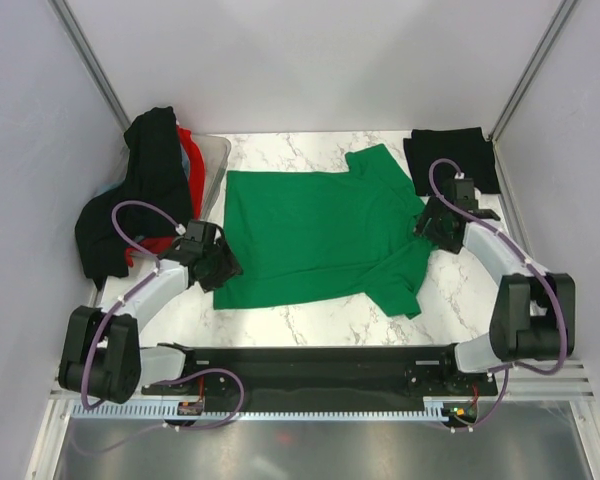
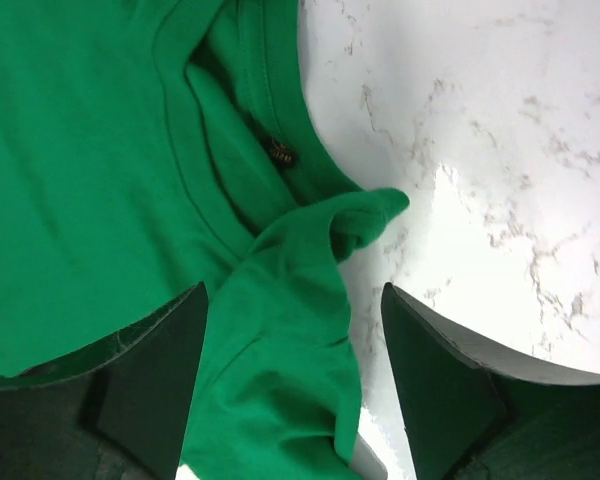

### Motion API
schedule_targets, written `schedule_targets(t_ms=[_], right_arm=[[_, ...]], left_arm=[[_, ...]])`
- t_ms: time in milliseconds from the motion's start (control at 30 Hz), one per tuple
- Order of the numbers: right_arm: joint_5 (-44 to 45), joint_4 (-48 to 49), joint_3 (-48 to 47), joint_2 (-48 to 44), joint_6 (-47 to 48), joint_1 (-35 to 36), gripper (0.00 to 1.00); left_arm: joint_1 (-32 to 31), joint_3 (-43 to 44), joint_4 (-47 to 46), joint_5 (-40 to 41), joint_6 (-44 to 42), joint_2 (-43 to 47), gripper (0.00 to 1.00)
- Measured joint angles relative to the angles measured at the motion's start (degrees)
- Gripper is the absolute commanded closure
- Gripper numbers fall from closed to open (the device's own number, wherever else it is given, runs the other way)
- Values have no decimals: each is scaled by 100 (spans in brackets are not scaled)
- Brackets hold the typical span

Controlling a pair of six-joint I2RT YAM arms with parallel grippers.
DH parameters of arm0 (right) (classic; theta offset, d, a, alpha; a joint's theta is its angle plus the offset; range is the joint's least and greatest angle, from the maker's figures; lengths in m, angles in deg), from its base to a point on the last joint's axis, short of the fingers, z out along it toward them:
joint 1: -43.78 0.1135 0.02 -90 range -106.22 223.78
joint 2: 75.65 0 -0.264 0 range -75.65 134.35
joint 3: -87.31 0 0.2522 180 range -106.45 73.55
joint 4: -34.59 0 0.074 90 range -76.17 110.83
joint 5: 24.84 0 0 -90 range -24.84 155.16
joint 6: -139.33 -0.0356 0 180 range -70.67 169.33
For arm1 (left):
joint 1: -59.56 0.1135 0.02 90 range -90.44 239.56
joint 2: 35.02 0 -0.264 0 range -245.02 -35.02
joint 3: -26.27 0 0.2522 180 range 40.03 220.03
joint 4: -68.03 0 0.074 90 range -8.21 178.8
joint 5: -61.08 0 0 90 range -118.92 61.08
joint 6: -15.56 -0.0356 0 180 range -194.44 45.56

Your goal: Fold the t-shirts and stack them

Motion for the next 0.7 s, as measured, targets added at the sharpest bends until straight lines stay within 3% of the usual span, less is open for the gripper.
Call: schedule_targets(t_ms=[167, 333, 700], right_arm=[[-13, -223, 857, -1569, -291, -2, 22], [-343, -369, 2308, -3228, -890, 31, 31], [-739, -627, 3403, -3840, -1587, 590, 54]], left_arm=[[0, -247, 168, -98, 9, 848, 32], [2, -535, 317, -94, 155, 1670, 35], [2, -1003, 586, -96, 535, 2319, 37]])
